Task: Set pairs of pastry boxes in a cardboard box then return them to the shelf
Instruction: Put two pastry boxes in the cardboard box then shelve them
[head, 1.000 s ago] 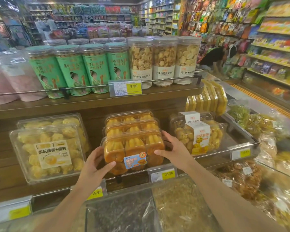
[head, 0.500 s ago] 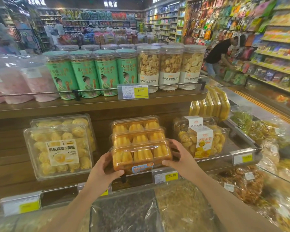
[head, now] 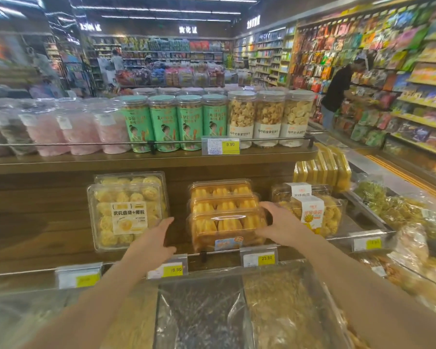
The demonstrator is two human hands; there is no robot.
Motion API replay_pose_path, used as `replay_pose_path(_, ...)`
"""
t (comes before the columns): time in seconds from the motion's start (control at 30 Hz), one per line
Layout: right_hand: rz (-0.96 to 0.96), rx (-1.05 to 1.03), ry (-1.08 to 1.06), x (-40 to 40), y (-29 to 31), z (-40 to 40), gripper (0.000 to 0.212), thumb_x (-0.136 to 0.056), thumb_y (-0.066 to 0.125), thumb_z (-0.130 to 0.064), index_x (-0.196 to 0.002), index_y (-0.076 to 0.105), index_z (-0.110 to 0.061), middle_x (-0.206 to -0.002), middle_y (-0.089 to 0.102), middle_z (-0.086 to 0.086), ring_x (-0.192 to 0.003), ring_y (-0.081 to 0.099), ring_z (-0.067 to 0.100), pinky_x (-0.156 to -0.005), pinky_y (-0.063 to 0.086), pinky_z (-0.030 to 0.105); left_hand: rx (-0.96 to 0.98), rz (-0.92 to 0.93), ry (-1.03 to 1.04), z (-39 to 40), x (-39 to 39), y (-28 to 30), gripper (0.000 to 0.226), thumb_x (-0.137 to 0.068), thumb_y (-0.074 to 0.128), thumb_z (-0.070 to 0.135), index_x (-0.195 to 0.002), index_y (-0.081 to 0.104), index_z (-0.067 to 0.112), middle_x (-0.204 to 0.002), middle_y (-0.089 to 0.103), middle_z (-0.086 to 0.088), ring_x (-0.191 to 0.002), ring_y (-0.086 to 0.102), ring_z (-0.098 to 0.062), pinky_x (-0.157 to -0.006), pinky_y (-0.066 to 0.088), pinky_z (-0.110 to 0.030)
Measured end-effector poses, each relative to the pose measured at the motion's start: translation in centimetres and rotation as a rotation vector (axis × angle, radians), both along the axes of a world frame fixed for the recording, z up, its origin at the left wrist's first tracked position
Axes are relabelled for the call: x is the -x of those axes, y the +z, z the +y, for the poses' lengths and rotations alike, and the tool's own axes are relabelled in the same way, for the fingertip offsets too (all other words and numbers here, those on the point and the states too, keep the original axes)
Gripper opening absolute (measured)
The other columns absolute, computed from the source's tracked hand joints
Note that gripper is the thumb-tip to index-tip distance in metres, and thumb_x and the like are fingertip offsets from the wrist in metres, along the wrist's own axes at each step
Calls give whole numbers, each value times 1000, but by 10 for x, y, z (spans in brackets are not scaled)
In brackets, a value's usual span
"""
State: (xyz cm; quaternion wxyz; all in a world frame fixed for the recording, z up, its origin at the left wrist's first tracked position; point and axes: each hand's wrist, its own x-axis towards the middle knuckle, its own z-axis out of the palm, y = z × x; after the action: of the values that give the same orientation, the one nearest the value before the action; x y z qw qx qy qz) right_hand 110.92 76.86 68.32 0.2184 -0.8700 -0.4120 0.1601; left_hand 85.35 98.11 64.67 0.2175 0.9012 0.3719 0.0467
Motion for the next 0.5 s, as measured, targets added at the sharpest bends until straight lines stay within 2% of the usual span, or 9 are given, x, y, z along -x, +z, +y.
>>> replay_pose_path(0.13,-205,164,80,22,37,8,77,-84,71,-50,-150,43,-25,-139,49,6,-124,53,27,-98,49,39,-176,131,-5,-5,29,43,71,-92,70,35,-156,39,27,-157,45,-2,-137,51,-25,-107,50,-41)
replay_pose_path(0.3,-325,297,143,44,66,11,82,-76,62,-65,-148,45,-30,-145,53,4,-127,56,28,-98,52,45,-213,163,32,-11,78,78,76,-92,64,52,-158,36,28,-161,41,4,-145,43,-21,-115,42,-41)
replay_pose_path(0.37,-327,292,184,58,73,13,87,-72,57,-75,-147,46,-31,-147,53,2,-129,54,26,-102,50,46,-215,156,83,-17,100,88,76,-90,64,55,-157,37,32,-160,43,7,-144,45,-20,-115,43,-43)
replay_pose_path(0.43,-339,289,233,75,78,19,102,-62,47,-89,-147,45,-34,-149,52,-2,-132,53,24,-104,48,46,-221,155,128,-26,124,96,73,-90,63,58,-155,40,33,-154,50,8,-137,51,-18,-110,48,-43)
replay_pose_path(0.5,-372,283,289,93,77,30,97,-66,48,-91,-147,45,-35,-147,54,-3,-130,54,23,-102,49,45,-225,144,174,-35,151,101,67,-89,63,57,-149,46,34,-143,58,10,-125,58,-17,-101,53,-41)
